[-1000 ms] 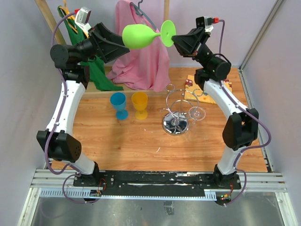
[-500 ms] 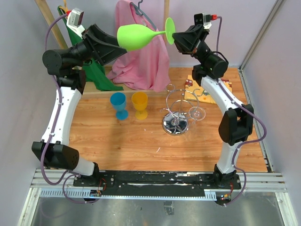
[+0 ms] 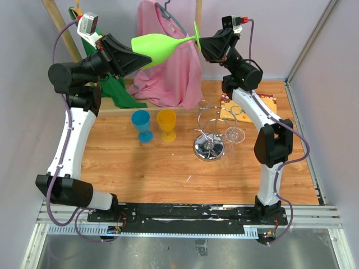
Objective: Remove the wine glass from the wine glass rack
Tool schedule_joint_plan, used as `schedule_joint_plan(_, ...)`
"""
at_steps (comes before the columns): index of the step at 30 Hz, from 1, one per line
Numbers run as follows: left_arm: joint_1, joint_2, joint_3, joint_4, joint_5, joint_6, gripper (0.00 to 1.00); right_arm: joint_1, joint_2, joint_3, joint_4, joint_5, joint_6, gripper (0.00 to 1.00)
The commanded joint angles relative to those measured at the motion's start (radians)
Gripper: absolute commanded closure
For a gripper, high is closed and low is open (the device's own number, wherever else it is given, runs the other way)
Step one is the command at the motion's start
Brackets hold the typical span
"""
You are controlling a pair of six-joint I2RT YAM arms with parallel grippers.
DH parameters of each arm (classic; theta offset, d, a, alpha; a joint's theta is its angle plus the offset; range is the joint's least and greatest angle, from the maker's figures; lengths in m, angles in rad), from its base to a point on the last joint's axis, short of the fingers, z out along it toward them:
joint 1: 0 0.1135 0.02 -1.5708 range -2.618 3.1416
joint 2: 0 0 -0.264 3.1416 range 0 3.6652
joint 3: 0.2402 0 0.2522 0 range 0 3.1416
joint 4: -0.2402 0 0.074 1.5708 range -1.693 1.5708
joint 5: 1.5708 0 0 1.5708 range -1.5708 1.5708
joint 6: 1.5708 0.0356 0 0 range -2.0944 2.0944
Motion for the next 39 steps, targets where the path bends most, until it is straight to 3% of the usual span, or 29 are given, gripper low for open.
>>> schedule_joint_plan(1,-0.006,-0.048,0.031,-0.004,-0.010,0.009,1.00,0.019,0.027,0.040,0.038,-0.050,0.045,0.99)
schedule_joint_plan(3,-0.006,-0.050,0.037,-0.015,-0.010,0.018,1.00,0.018,0.025,0.040,0.037,-0.060,0.045,0.94)
schedule_joint_plan(10,-0.005,-0.040,0.104,-0.095,0.000,0.135,1.00,-0.032,-0.078,-0.088,0.034,-0.107,-0.014,0.57)
schedule_joint_plan(14,-0.005,-0.033,0.128,-0.205,0.009,0.275,1.00,-0.084,-0.149,-0.162,0.031,-0.143,-0.045,0.48)
schedule_joint_plan(18,-0.005,-0.042,0.150,-0.392,-0.014,0.483,1.00,-0.122,-0.199,-0.183,0.016,-0.199,-0.054,0.40)
schedule_joint_plan(22,-0.035,-0.038,0.250,-0.781,-0.146,0.893,1.00,-0.162,-0.269,-0.198,-0.078,-0.331,-0.135,0.28)
schedule_joint_plan(23,-0.044,-0.036,0.274,-0.862,-0.193,0.996,1.00,-0.176,-0.295,-0.206,-0.145,-0.380,-0.179,0.26)
schedule_joint_plan(26,-0.046,-0.037,0.298,-0.983,-0.269,1.063,1.00,-0.232,-0.411,-0.267,-0.463,-0.477,-0.432,0.20)
schedule_joint_plan(30,-0.050,-0.074,0.273,-1.088,-0.304,1.112,1.00,-0.362,-0.559,-0.292,-1.074,-0.464,-0.959,0.09)
schedule_joint_plan(33,-0.061,-0.108,0.262,-1.197,-0.329,1.161,1.00,-0.459,-0.617,-0.229,-1.552,-0.371,-1.308,0.06)
schedule_joint_plan(36,-0.081,-0.128,0.272,-1.327,-0.352,1.242,1.00,-0.512,-0.647,-0.179,-1.886,-0.216,-1.550,0.03)
schedule_joint_plan(39,-0.094,-0.142,0.283,-1.465,-0.379,1.350,1.00,-0.525,-0.667,-0.147,-2.089,-0.031,-1.735,0.01)
